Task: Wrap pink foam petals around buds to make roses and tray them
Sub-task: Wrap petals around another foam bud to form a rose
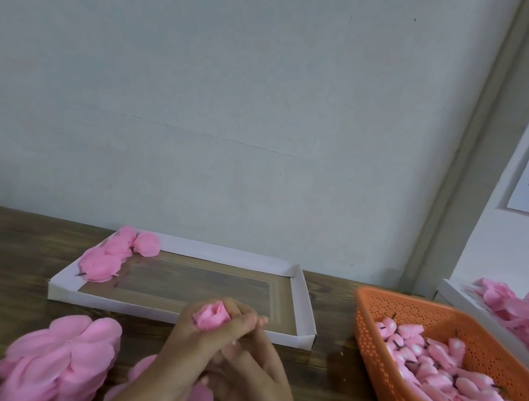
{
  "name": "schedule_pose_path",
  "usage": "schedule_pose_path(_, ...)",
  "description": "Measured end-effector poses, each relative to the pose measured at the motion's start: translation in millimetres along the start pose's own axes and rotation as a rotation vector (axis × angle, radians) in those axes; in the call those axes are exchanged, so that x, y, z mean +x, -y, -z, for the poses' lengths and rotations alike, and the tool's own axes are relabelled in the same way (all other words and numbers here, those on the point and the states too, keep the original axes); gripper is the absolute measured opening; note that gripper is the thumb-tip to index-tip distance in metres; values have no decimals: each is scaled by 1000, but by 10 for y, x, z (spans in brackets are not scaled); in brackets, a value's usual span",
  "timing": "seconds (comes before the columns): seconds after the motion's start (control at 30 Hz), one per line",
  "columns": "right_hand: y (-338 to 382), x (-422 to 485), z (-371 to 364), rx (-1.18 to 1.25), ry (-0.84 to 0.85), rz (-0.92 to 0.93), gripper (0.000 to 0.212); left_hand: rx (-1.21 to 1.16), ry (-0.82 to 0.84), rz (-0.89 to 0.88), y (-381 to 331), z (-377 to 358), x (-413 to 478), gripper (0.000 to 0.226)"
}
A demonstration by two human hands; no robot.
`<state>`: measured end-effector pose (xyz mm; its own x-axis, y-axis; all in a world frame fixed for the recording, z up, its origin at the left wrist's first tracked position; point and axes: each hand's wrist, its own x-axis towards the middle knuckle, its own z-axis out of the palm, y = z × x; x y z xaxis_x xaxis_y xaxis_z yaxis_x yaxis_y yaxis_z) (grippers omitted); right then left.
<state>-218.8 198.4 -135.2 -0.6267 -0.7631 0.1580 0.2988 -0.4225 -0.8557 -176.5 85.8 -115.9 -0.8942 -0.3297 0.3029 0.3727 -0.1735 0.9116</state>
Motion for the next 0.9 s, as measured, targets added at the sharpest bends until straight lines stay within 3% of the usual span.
schedule_pose_path(0.07,30,-30,-14,1,47,31,49,-4,-20,-30,4,0,8,22)
schedule_pose_path(0.17,19,-36,-41,-45,-46,-52,38,-63,41,-32,22,15,3,32)
schedule_pose_path(0.3,15,-89,-7,-401,-148,14,20,-50,-21,-45,50,-11,-10,41)
schedule_pose_path(0.4,68,-109,130,-915,-284,400,8,144,-140,-153,58,16,22,38)
schedule_pose_path(0.47,106,-98,169,-1091,-396,640,12,217,-144,-223,25,41,32,31)
schedule_pose_path(0.57,207,-103,128,-1151,-374,825,11,161,-109,-157,-7,39,20,31)
schedule_pose_path(0.7,274,-104,161,-1054,-285,690,23,129,-55,-115,-15,43,16,41)
schedule_pose_path(0.9,311,-72,195,-856,-191,618,21,164,19,-211,4,71,21,45)
